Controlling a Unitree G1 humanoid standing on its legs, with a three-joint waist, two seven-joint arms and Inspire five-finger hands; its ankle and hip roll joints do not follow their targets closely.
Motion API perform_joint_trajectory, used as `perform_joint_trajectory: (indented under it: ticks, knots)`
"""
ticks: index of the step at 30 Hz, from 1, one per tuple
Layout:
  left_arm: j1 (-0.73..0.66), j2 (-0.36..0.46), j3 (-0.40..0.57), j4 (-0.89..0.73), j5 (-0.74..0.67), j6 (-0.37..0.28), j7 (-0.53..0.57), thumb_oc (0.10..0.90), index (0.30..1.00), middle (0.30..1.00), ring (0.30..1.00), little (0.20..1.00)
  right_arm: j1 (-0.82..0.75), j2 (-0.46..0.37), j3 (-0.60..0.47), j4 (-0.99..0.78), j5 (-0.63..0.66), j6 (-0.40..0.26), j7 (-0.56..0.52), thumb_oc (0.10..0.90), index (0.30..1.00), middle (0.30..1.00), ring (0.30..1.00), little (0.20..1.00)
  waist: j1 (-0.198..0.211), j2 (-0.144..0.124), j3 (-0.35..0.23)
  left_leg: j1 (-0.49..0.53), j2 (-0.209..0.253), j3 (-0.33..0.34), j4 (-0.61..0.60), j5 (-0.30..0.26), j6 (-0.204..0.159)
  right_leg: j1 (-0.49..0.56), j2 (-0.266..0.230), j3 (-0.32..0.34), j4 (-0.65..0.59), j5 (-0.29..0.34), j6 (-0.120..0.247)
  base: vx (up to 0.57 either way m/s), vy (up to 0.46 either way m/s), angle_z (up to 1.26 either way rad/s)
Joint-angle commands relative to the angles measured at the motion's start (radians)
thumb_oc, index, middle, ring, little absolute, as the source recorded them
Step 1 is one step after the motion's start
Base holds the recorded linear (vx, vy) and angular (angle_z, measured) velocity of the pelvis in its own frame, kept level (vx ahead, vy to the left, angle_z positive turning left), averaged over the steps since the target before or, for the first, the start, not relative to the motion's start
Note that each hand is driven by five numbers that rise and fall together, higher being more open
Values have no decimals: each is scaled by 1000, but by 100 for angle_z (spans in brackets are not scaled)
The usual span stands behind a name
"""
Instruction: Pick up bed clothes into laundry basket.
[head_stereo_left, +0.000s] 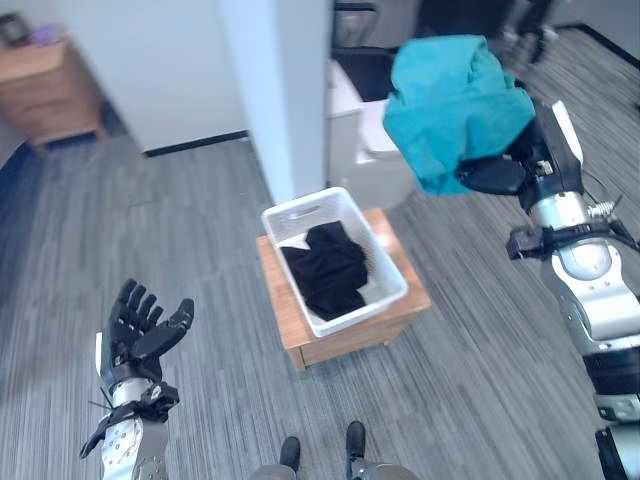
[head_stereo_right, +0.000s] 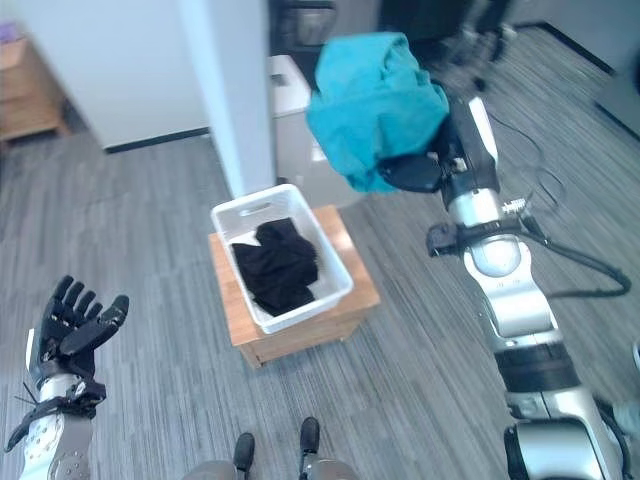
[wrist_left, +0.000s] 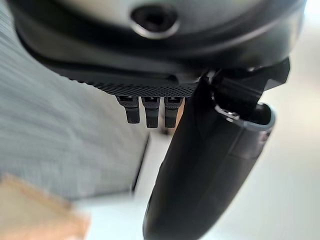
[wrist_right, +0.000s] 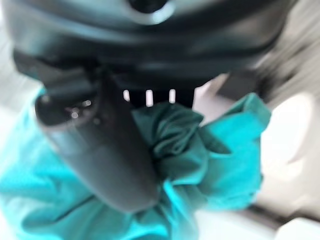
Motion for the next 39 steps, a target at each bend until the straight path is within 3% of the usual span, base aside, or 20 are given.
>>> perform_joint_trajectory:
  ticks: [1,9,12,22,30,34,39]
  knots:
    - [-24,153,0,-60,-34,-85,-26,800,900,900,900,900,-268,-21,129,172,-70,-30,-29,400,300,300,300,300,9,-26,-137,-65,-69,-8,-1,36,-6,100,-9,-9,4,-165,61,-14,-31,30]
    - [-5,140,-25,-56,-64,-85,-35,800,900,900,900,900,-465,64,263,457,-111,6,-54,400,300,300,300,300,48,-20,-124,-80,-73,-31,-1,49,-6,95,-7,-24,4,-166,60,-10,-10,17]
    - [-16,149,-34,-58,-58,-86,-33,800,900,900,900,900,-519,53,303,507,-168,23,-63,400,300,300,300,300,56,-15,-114,-92,-74,-41,-1,54,-7,88,-4,-36,4,-166,60,-4,-2,1]
    - [9,126,-55,-54,-47,-65,-45,800,900,900,900,900,-411,-6,232,466,-131,24,-59,400,300,300,300,300,42,1,-86,-113,-79,-43,-1,58,-3,71,-9,-44,4,-164,64,-1,1,0]
    - [-15,132,-82,-76,-28,-62,-42,800,900,900,900,900,-305,23,232,502,-158,40,-20,400,300,300,300,300,23,24,-55,-131,-82,-35,-1,61,2,42,-16,-37,12,-157,64,-7,6,-1]
    - [-25,130,-101,-75,-33,-65,-36,800,900,900,900,900,-257,139,191,688,-60,47,-18,400,300,300,300,300,28,43,-41,-145,-89,-36,-1,64,6,26,-20,-34,18,-155,65,-7,9,-3]
    - [-46,142,-115,-76,-31,-65,-36,800,900,900,900,900,-291,182,216,801,-70,59,-16,400,300,300,300,300,33,56,-33,-159,-92,-38,-1,67,8,11,-22,-29,19,-153,68,-7,17,3]
